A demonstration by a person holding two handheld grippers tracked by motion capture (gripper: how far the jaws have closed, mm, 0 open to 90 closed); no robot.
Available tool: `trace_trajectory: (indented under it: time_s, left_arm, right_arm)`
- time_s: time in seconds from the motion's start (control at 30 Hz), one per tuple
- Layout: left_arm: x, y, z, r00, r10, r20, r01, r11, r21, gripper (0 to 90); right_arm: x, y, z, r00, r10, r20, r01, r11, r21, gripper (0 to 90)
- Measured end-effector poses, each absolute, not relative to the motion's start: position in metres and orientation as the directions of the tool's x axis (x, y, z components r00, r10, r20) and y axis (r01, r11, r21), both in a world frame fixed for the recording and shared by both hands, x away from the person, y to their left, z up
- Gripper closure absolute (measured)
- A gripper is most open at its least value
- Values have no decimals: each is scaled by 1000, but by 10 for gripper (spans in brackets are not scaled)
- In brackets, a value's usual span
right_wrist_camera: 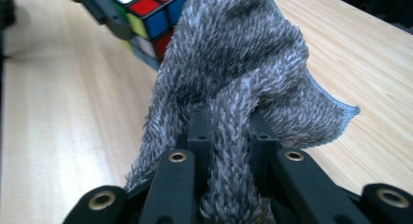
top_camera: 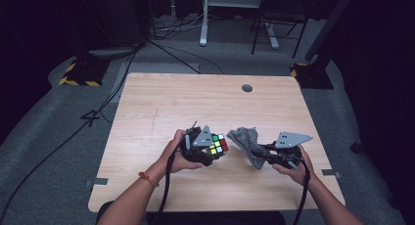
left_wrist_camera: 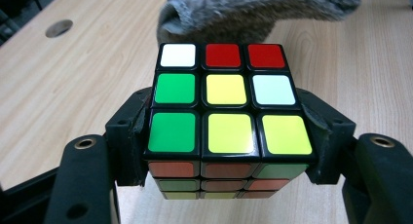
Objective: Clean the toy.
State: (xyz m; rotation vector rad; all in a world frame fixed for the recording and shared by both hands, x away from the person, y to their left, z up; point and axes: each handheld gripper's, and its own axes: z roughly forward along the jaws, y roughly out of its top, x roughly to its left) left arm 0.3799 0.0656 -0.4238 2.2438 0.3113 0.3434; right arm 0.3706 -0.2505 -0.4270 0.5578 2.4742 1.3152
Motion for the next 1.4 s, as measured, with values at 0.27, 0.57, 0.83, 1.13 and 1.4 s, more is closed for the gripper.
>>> trace_trajectory:
  time_s: [0.27,0.57,0.83,1.13,1.4]
  left_arm:
    - [379,57,-445,936,327,127,140,-680,720,332]
    - [377,54,-461,940,332,85,184,-698,692,330]
    - [373,58,-468,938,341,61,216,-713,667,320]
    - [363,73,-465,940,338,47,231,-732,641,253]
    - [348,90,-464,942,336,21,248,-735,631,260]
  right_arm:
    - [377,-262,-434,-840,511,-182,202,605,770,768]
    - [385,-285,-458,-801,564,-203,253,626,738,754]
    - [382,-288,-466,-804,572,-163,278,604,747,704]
    - [376,-284,-459,-801,579,-155,266,575,774,540]
    - [370,-278,-448,-802,581,-141,251,540,803,430]
